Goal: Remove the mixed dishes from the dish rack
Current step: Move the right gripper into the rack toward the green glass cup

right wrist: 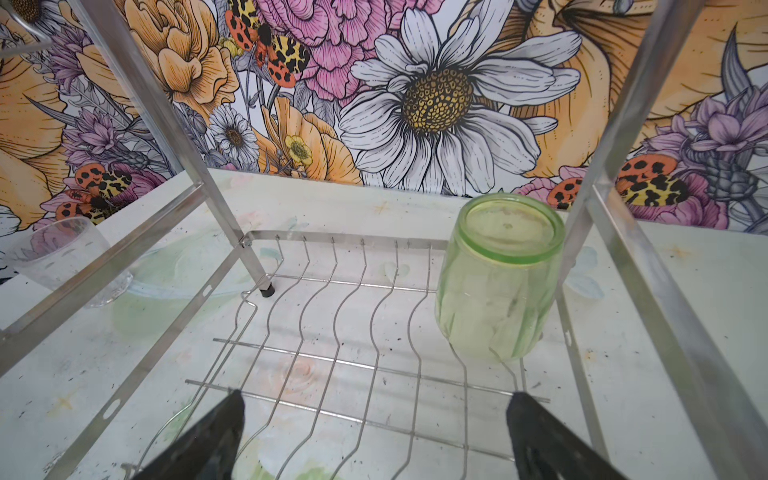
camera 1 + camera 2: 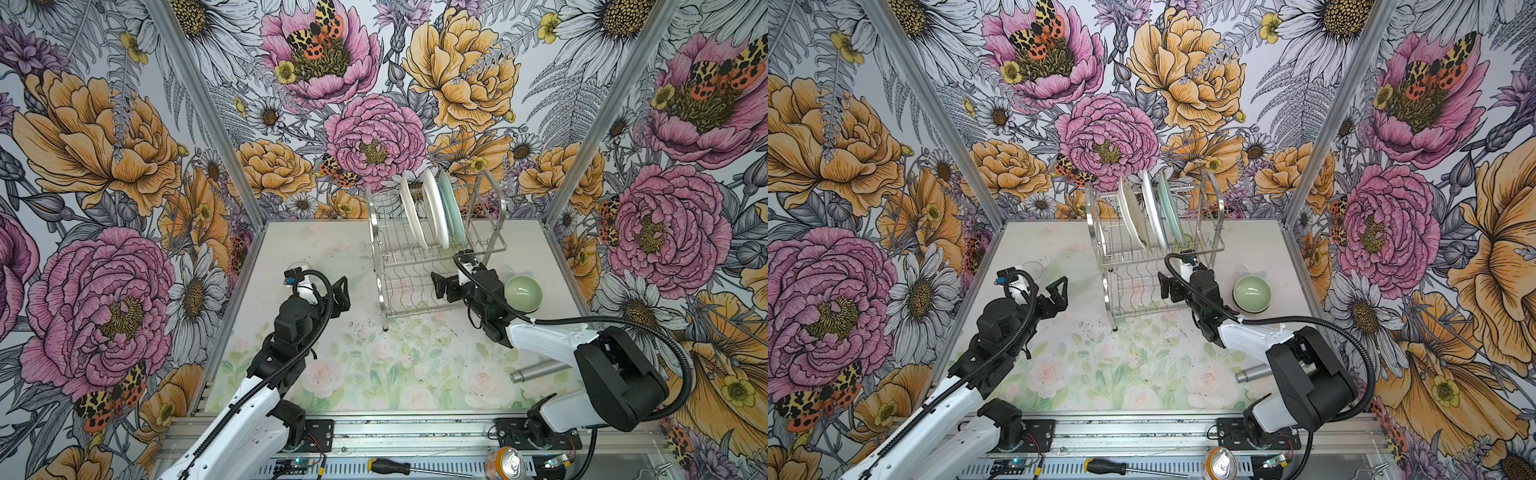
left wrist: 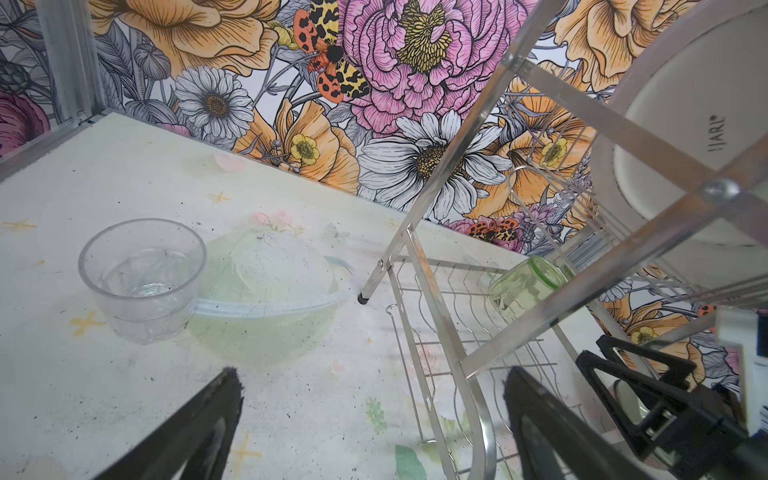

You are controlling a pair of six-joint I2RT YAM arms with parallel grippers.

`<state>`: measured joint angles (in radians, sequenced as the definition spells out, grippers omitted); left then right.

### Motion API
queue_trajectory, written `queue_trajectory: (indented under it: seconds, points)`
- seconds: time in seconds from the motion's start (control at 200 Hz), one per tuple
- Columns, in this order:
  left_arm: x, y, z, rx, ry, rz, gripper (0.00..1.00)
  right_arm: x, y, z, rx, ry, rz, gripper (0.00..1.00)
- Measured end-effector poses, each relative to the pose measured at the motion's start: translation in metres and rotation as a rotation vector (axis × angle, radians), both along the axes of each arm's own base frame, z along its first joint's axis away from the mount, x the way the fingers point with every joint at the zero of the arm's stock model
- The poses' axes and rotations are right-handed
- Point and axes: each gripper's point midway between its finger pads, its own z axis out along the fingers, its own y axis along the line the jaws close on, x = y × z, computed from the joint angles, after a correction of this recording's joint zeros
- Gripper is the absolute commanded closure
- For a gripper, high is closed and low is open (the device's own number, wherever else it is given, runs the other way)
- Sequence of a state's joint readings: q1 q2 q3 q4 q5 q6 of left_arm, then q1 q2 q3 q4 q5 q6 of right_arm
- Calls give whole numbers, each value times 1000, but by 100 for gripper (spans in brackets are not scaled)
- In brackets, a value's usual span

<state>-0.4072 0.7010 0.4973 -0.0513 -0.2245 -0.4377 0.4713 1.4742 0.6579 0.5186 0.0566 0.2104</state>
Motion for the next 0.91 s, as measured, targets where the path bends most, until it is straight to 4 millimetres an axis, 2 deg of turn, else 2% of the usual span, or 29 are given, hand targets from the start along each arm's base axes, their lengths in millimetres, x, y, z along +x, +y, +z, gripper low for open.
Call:
queue_trajectory:
  seconds: [0.28,0.906]
  points:
    - [1,8,1,1,-4,30,1,21,-9,-18,-17,37,-32,1]
    - [1,12,3,-2,-10,44,1,54,-10,-27,-22,51,-8,3]
